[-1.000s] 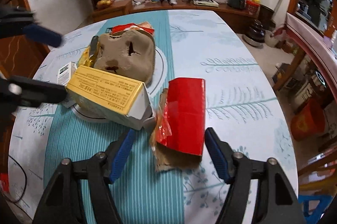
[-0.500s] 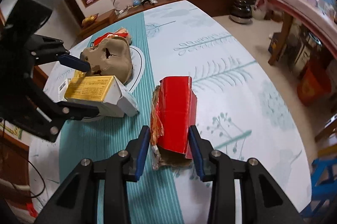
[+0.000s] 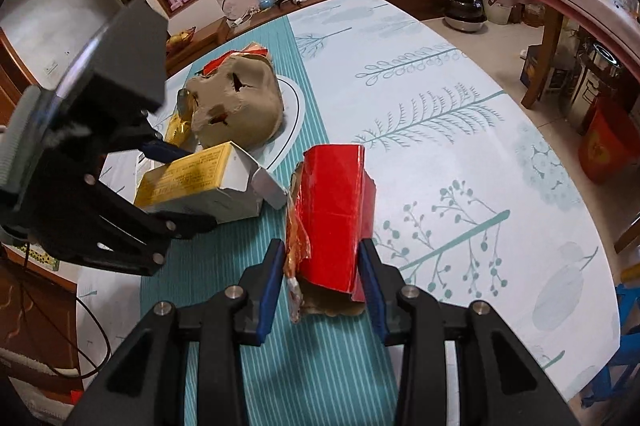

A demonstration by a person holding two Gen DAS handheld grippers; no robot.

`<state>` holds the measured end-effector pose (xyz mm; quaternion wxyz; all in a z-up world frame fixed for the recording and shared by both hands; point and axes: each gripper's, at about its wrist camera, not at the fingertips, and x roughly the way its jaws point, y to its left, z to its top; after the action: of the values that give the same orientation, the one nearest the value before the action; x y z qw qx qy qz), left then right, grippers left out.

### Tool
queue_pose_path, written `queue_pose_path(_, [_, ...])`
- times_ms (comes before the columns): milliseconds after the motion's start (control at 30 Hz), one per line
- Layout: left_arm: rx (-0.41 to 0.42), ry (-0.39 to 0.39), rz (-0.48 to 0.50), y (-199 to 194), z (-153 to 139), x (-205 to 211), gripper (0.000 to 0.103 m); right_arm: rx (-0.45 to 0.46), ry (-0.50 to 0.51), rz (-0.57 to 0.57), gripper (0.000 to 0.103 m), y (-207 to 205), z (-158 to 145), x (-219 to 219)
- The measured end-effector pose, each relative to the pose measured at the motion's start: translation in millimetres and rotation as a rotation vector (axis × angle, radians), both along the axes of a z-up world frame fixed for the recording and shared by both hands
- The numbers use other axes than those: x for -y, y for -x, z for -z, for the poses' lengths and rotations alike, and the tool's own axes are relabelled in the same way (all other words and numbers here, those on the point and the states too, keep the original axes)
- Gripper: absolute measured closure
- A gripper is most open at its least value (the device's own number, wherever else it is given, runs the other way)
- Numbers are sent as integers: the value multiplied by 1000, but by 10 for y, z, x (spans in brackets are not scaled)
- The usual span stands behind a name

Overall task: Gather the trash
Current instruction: 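Grasp the red box with the right tool while the left tool grasps the yellow carton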

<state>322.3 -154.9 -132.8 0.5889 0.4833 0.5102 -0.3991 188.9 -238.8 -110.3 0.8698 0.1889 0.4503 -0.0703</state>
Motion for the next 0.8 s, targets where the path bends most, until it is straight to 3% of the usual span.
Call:
queue_pose_path(33, [-8, 1, -13, 7, 18, -6, 57, 0, -3, 0, 67, 4, 0, 0])
queue_pose_path(167, [6, 21, -66, 53, -18, -27, 58, 1, -17, 0, 70, 27, -11, -24])
queue_pose_path(200, [3, 29, -83, 76, -41, -44, 58, 2, -19, 0, 77, 35, -15, -30])
queue_pose_path(233, [-1, 38, -104, 104, -73, -62, 58, 4, -24, -1, 92, 50, -26, -37])
queue_pose_path(367, [-14, 66, -205, 201, -199, -147, 59, 30, -49, 7, 103, 116, -88, -46])
queue_pose_path(500, [-33, 91, -328, 273, -336, -272, 59, 26, -65, -29, 103, 198, -81, -53])
queue_pose_path(800, [-73, 158, -610, 786, -616, -603, 59, 60, -214, -81, 103, 504, -165, 132])
